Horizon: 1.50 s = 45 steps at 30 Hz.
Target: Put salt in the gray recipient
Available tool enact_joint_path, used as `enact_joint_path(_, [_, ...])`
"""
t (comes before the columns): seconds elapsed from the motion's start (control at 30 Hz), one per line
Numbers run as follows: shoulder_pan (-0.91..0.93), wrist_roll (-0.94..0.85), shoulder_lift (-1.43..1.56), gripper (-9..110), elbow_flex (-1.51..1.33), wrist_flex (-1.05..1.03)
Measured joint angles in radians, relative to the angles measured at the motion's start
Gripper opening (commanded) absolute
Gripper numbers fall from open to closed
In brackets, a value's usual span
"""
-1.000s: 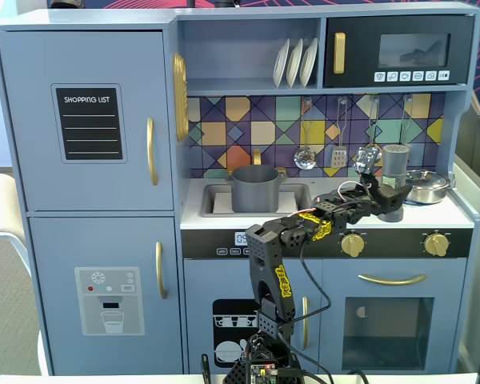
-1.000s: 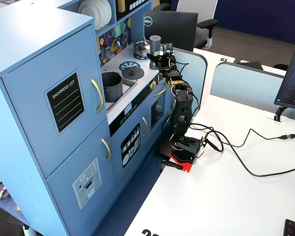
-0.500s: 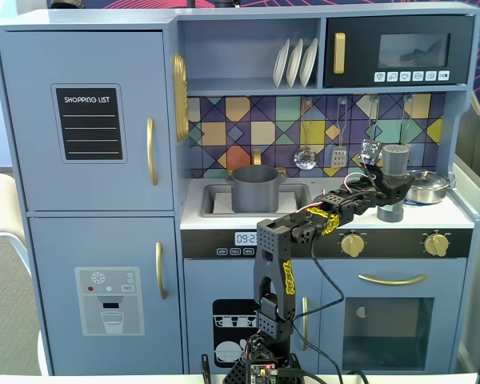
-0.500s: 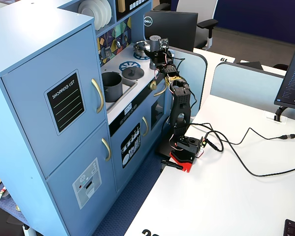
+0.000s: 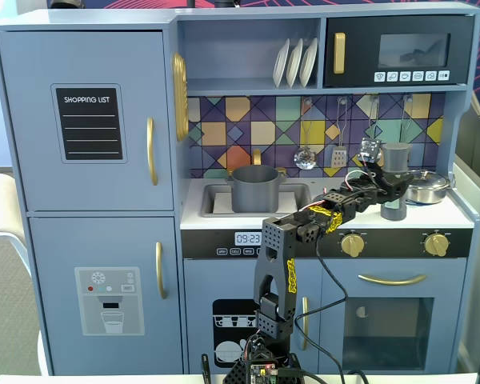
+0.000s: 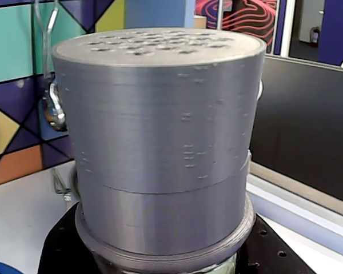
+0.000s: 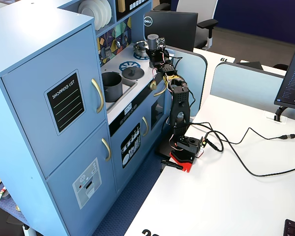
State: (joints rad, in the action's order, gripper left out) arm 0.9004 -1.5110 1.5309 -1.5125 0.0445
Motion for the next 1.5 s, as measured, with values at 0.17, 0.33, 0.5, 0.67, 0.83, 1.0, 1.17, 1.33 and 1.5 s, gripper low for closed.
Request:
enact_joint_path(0.17, [-0.018,0.008,-0.002,0,0.000,0.025])
enact_joint_path(0.33, [-0.017,0.041,0.015,0,0.000,0.017])
enact_joint_path(0.5, [-0.018,0.146,0.109,0,0.046,-0.095])
enact_joint_path(0.67, [-0.069,0.276,0.215,0,0.164,-0.262])
enact_joint_path(0.83, [-0.172,0.388,0.324,0,0.213,-0.462])
enact_joint_path(1.0, [-0.337,0.505,0.403,0,0.225,-0.638])
enact_joint_path(1.17, [-0.500,0.706,0.445,0,0.225,-0.713])
enact_joint_path(1.33, [-0.637,0.931,0.445,0,0.225,-0.729])
enact_joint_path(1.5, [-0.764,1.189,0.445,0,0.225,-0.729])
